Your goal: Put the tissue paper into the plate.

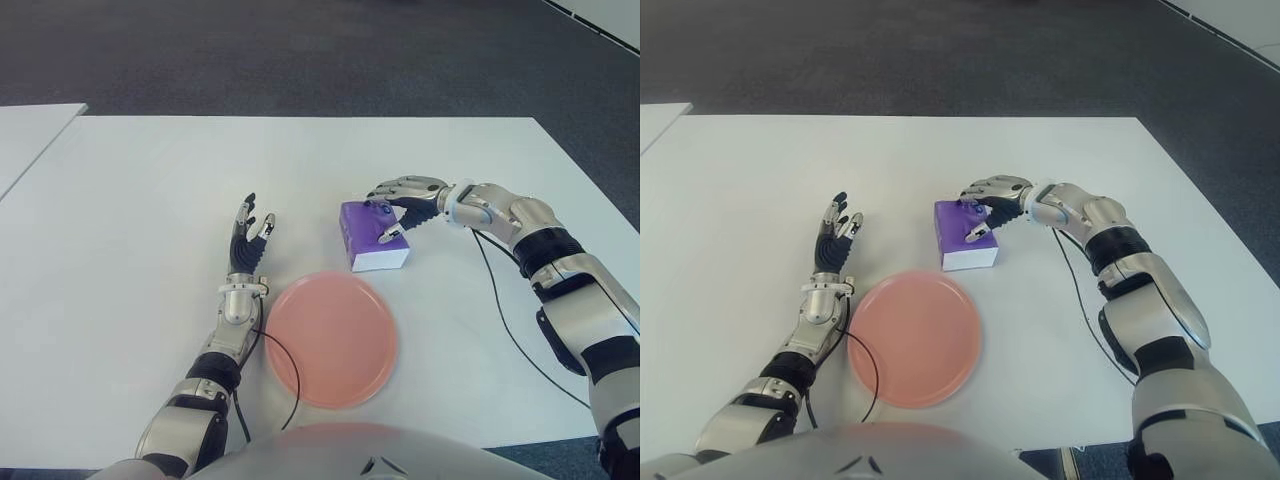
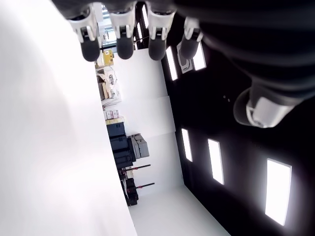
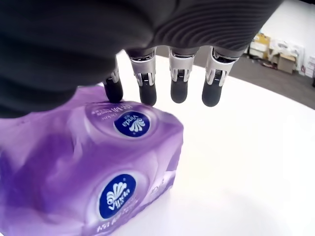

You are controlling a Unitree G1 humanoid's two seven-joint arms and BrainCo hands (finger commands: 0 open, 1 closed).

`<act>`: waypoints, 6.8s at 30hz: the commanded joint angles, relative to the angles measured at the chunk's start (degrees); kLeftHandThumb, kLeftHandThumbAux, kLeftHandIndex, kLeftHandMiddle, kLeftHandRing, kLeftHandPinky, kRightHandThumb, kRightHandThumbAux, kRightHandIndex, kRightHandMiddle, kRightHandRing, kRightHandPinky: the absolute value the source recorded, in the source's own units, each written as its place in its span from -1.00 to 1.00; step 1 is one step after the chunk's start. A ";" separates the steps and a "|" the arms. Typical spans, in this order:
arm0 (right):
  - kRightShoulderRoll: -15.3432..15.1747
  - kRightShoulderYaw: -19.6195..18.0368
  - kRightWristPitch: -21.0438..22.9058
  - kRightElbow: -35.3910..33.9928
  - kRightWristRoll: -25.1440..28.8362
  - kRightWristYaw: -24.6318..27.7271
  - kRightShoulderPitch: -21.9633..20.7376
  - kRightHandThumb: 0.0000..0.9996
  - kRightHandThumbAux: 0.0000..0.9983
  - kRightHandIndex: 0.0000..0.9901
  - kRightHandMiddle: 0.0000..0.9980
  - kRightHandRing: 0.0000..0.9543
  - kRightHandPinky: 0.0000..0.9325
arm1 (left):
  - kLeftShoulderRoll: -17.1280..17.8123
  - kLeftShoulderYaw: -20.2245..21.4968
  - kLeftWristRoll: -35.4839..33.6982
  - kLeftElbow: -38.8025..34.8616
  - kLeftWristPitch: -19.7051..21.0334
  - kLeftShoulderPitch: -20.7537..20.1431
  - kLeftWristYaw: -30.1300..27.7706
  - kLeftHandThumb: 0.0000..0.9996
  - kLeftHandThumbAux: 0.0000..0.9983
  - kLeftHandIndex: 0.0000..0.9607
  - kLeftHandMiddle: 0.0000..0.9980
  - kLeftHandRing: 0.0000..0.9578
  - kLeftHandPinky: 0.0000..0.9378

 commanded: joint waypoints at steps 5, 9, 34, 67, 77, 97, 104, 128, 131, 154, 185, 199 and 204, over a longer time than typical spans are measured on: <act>-0.61 1.97 -0.49 0.92 -1.29 1.08 1.35 -0.30 -0.72 -1.00 -1.00 -1.00 -1.00 | -0.36 -0.46 1.07 2.66 0.31 4.42 0.75 -0.99 -0.18 -1.00 -1.00 -1.00 -1.00; -0.62 2.49 -0.58 1.23 -1.69 0.76 1.07 -0.33 -0.73 -1.00 -1.00 -1.00 -1.00 | -0.25 -0.38 0.90 2.62 0.49 4.44 0.53 -0.98 -0.19 -1.00 -1.00 -1.00 -1.00; -1.16 2.86 -1.94 0.24 -0.61 0.38 2.14 -0.43 -0.74 -1.00 -1.00 -1.00 -1.00 | 0.50 -0.52 1.15 3.18 0.32 4.27 0.45 -0.95 -0.22 -1.00 -1.00 -1.00 -1.00; -5.92 -12.88 2.74 -18.27 11.43 4.73 4.19 -0.34 -0.65 -1.00 -1.00 -1.00 -1.00 | 1.00 -0.36 0.46 4.58 2.38 3.36 -1.16 -0.95 -0.20 -1.00 -1.00 -1.00 -1.00; -7.95 -17.02 5.21 -30.89 14.38 9.51 8.91 -0.36 -0.65 -1.00 -1.00 -1.00 -1.00 | 0.38 0.25 -0.97 4.06 2.74 3.45 -2.43 -0.94 -0.23 -1.00 -1.00 -1.00 -1.00; -6.65 -15.74 6.75 -38.10 12.95 14.11 16.54 -0.37 -0.55 -1.00 -1.00 -1.00 -1.00 | 0.26 0.77 -2.65 2.77 5.25 4.37 -5.14 -0.93 -0.21 -1.00 -1.00 -1.00 -1.00; -4.39 -11.89 3.57 -28.03 5.74 5.06 16.22 -0.41 -0.54 -1.00 -1.00 -1.00 -1.00 | 0.37 0.74 -2.54 3.04 4.13 4.46 -4.72 -0.93 -0.21 -1.00 -1.00 -1.00 -1.00; -1.05 -2.67 3.09 -17.69 -5.60 -3.29 13.64 -0.43 -0.53 -1.00 -1.00 -1.00 -1.00 | 0.80 -0.07 -0.49 1.30 4.20 5.50 -2.75 -0.95 -0.20 -1.00 -1.00 -1.00 -1.00; -0.79 -1.53 3.24 -16.48 -6.83 -4.35 13.24 -0.44 -0.53 -1.00 -1.00 -1.00 -1.00 | 0.88 -0.08 -0.39 1.76 4.56 5.41 -2.68 -0.96 -0.20 -1.00 -1.00 -1.00 -1.00; 0.25 3.06 4.04 -11.59 -7.67 -7.16 12.43 -0.50 -0.43 -1.00 -1.00 -1.00 -1.00 | -0.63 1.10 -2.48 1.65 4.60 5.49 -3.01 -0.97 -0.18 -1.00 -1.00 -1.00 -1.00; 11.87 19.30 28.57 15.58 -21.15 -62.06 18.65 -0.25 0.01 -1.00 -0.99 -1.00 -0.99 | 0.14 -0.04 0.17 -0.27 3.61 6.68 -0.35 -0.95 -0.19 -1.00 -1.00 -1.00 -1.00; 14.50 20.72 32.88 17.81 -17.67 -73.02 19.57 -0.10 0.14 -1.00 -0.90 -0.93 -0.83 | 0.35 0.18 0.06 -0.37 2.30 6.93 -0.38 -0.92 -0.23 -1.00 -1.00 -1.00 -1.00; 15.42 20.68 32.45 19.14 -16.80 -74.18 19.79 0.00 0.13 -0.97 -0.82 -0.84 -0.71 | 0.36 0.25 -0.13 -0.59 2.25 7.04 -0.61 -0.90 -0.24 -1.00 -1.00 -1.00 -1.00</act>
